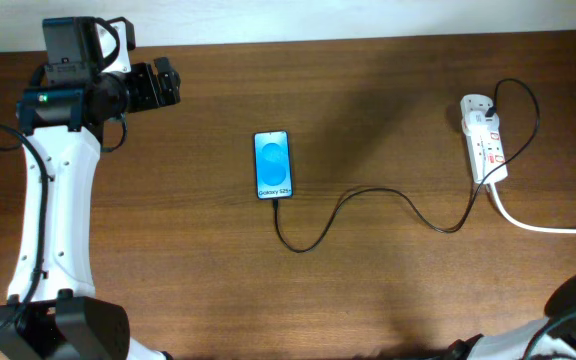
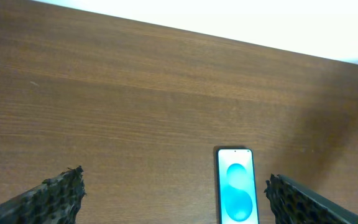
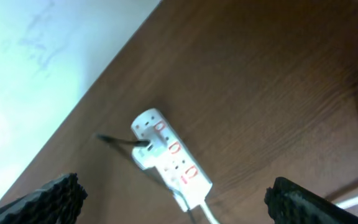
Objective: Plug charger to phone and switch on socket
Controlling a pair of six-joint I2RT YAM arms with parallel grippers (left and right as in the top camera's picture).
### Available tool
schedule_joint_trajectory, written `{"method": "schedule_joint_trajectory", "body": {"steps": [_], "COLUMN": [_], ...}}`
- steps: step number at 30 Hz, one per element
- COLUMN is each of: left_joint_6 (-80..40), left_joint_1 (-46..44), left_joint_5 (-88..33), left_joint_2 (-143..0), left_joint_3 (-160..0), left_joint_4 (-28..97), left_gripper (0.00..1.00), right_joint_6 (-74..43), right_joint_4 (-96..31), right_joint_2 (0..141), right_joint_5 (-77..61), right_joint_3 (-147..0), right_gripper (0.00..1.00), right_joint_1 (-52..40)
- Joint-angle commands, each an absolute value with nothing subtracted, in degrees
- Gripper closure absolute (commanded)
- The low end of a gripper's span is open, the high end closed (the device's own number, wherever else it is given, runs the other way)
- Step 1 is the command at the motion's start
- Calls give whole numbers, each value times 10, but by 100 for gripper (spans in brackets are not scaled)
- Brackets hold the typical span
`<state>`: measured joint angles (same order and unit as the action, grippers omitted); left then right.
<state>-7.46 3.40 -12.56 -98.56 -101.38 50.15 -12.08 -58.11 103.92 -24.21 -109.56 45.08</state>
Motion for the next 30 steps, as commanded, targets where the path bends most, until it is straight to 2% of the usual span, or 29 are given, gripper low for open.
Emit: {"method": "schedule_joint_trajectory", "body": {"steps": [1,12,30], "left_joint_6": [-65,-65,-65], "left_joint_1": [34,34,34], "left_joint_5": [-122,-122,-122], "left_joint_2": [-983,-983,-983], "left_joint_3": [-1014,-1014,-1014], "left_joint_4": [500,500,500], "left_gripper": [1,1,1], "right_joint_6": [-123,-107,-97], "right_joint_4": [-558,-573,-537], "right_joint_2": [1088,1226,1337], "right_joint_5": [-233,-239,-203], "right_joint_3": [-1106,-1105,-1105], "right_gripper": [2,2,2], "right_joint_1": [454,446,338]}}
